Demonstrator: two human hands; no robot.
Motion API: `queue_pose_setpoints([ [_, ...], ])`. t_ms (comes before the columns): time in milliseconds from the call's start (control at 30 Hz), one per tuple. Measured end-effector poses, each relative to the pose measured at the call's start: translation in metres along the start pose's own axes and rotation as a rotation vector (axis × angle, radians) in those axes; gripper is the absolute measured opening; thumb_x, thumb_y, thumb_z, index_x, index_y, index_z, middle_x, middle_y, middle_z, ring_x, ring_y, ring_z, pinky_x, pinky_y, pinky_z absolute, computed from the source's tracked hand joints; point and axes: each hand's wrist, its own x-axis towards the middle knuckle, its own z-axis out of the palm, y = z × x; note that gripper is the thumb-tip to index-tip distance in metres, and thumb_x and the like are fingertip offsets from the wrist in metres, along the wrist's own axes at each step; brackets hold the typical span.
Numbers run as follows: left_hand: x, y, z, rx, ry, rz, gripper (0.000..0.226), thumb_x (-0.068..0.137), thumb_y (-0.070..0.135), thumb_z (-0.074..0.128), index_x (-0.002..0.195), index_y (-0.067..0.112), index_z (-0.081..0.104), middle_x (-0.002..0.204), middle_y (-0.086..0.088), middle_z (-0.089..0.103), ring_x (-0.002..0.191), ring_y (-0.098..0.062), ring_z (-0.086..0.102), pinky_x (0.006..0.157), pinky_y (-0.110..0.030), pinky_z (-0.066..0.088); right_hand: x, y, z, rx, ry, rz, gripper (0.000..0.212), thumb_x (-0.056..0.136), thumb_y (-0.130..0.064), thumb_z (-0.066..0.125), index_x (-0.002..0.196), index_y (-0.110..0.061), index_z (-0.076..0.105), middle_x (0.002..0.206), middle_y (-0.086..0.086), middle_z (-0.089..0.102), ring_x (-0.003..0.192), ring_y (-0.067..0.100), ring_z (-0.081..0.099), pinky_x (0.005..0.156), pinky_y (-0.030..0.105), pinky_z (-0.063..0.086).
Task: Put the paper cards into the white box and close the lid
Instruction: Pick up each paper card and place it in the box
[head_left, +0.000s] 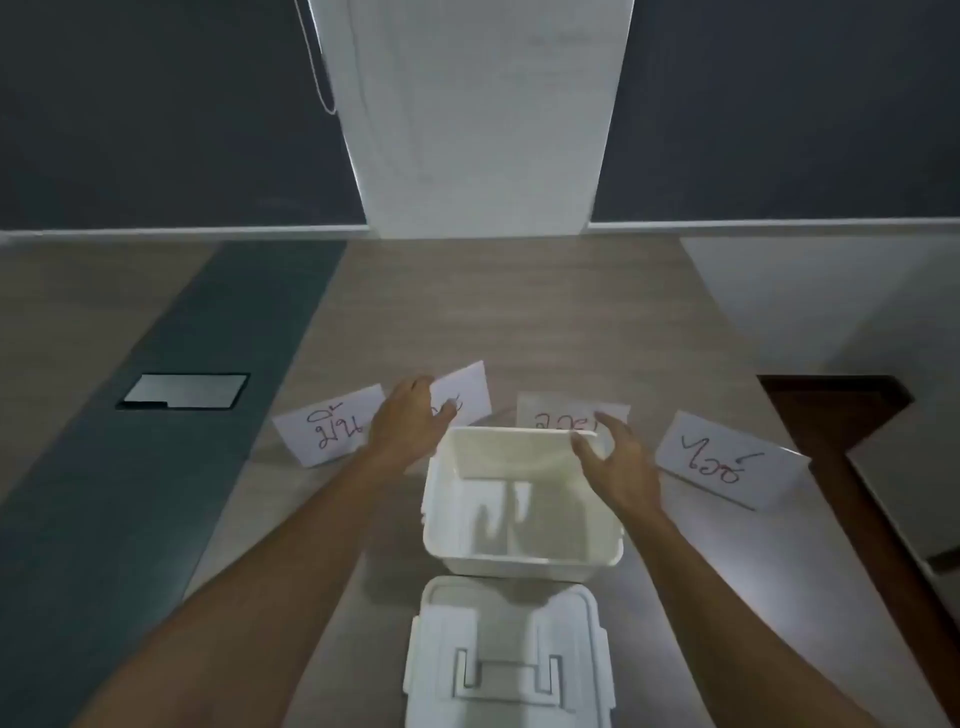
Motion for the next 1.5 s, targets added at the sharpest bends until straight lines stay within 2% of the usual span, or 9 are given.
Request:
queue_pose_setpoints([
  [333, 0.063, -0.131, -0.013, 0.194, 0.156, -0.083, 0.059, 0.090, 0.031, 0.060, 0.136, -0.002, 0.044, 0.140, -0.024, 0.047, 0.129, -0.038, 0.041, 0.108, -0.044, 0.029, -0.025, 0.018, 0.036, 0.138, -0.021, 0.109, 0.053, 0.097, -0.041, 0.043, 0.148, -0.029, 0.033, 0.146, 0.003, 0.048, 0.131, 0.026, 0.047, 0.095, 0.026, 0.034],
  [433, 0.086, -0.168, -0.015, 0.197, 0.020, -0.158, 0.065, 0.089, 0.042, 0.061, 0.138, 0.002, 0.046, 0.140, -0.023, 0.050, 0.129, -0.038, 0.044, 0.107, -0.044, 0.033, -0.029, 0.013, 0.049, 0.071, -0.054, 0.114, 0.047, 0.103, -0.026, 0.035, 0.149, -0.035, 0.030, 0.122, -0.003, 0.061, 0.103, 0.019, 0.057, 0.082, 0.025, 0.039],
  [567, 0.101, -0.191, -0.013, 0.211, -0.204, -0.233, 0.040, 0.092, 0.037, 0.058, 0.118, 0.006, 0.058, 0.114, -0.024, 0.067, 0.097, -0.038, 0.064, 0.078, -0.038, 0.048, -0.028, 0.013, 0.061, -0.010, -0.036, 0.143, 0.051, 0.103, -0.021, 0.033, 0.150, -0.038, 0.025, 0.070, -0.006, 0.053, 0.065, 0.010, 0.052, 0.056, 0.020, 0.037],
  [733, 0.102, -0.196, -0.017, 0.301, -0.166, -0.194, 0.016, 0.099, 0.019, 0.047, 0.105, 0.007, 0.056, 0.093, -0.022, 0.068, 0.071, -0.031, 0.058, 0.055, -0.033, 0.041, -0.028, 0.013, 0.064, -0.013, -0.037, 0.150, 0.051, 0.103, -0.021, 0.033, 0.151, -0.036, 0.024, 0.065, -0.001, 0.050, 0.061, 0.011, 0.049, 0.056, 0.017, 0.038],
  [867, 0.092, -0.193, -0.042, 0.400, -0.017, -0.187, 0.019, 0.097, 0.015, 0.050, 0.116, 0.010, 0.052, 0.097, -0.024, 0.068, 0.081, -0.039, 0.060, 0.059, -0.038, 0.041, -0.028, 0.014, 0.064, 0.038, -0.039, 0.168, 0.050, 0.103, -0.022, 0.033, 0.149, -0.040, 0.026, 0.063, 0.001, 0.044, 0.058, 0.014, 0.043, 0.055, 0.018, 0.037],
  [1033, 0.071, -0.157, -0.091, 0.390, 0.176, -0.158, 0.019, 0.100, 0.019, 0.046, 0.107, 0.002, 0.050, 0.102, -0.032, 0.064, 0.093, -0.048, 0.059, 0.065, -0.043, 0.037, -0.030, 0.013, 0.062, 0.135, -0.053, 0.182, 0.048, 0.104, -0.023, 0.032, 0.147, -0.043, 0.029, 0.081, -0.001, 0.056, 0.067, 0.012, 0.049, 0.061, 0.018, 0.039],
  [1200, 0.022, -0.078, -0.123, 0.321, 0.333, 0.015, 0.013, 0.100, 0.018, 0.041, 0.092, 0.007, 0.044, 0.097, -0.026, 0.064, 0.087, -0.046, 0.058, 0.064, -0.040, 0.031, -0.033, 0.006, 0.056, 0.253, -0.066, 0.191, 0.049, 0.103, -0.017, 0.032, 0.147, -0.039, 0.034, 0.127, -0.020, 0.044, 0.111, 0.002, 0.042, 0.092, 0.016, 0.032],
  [1367, -0.031, -0.002, -0.094, 0.247, 0.211, 0.239, 0.003, 0.093, 0.014, 0.047, 0.094, 0.016, 0.046, 0.093, -0.015, 0.064, 0.082, -0.041, 0.059, 0.063, -0.040, 0.040, -0.032, 0.007, 0.054, 0.318, -0.082, 0.223, 0.050, 0.102, -0.015, 0.031, 0.145, -0.040, 0.036, 0.130, -0.017, 0.047, 0.113, 0.007, 0.045, 0.098, 0.023, 0.034],
  [1500, -0.063, 0.030, -0.036, 0.258, 0.075, 0.352, 0.016, 0.091, 0.010, 0.047, 0.106, 0.015, 0.053, 0.101, -0.009, 0.066, 0.092, -0.036, 0.060, 0.070, -0.037, 0.036, -0.032, 0.007, 0.053, 0.352, -0.092, 0.224, 0.051, 0.101, -0.015, 0.030, 0.144, -0.042, 0.037, 0.126, -0.017, 0.048, 0.111, 0.009, 0.045, 0.096, 0.025, 0.035],
])
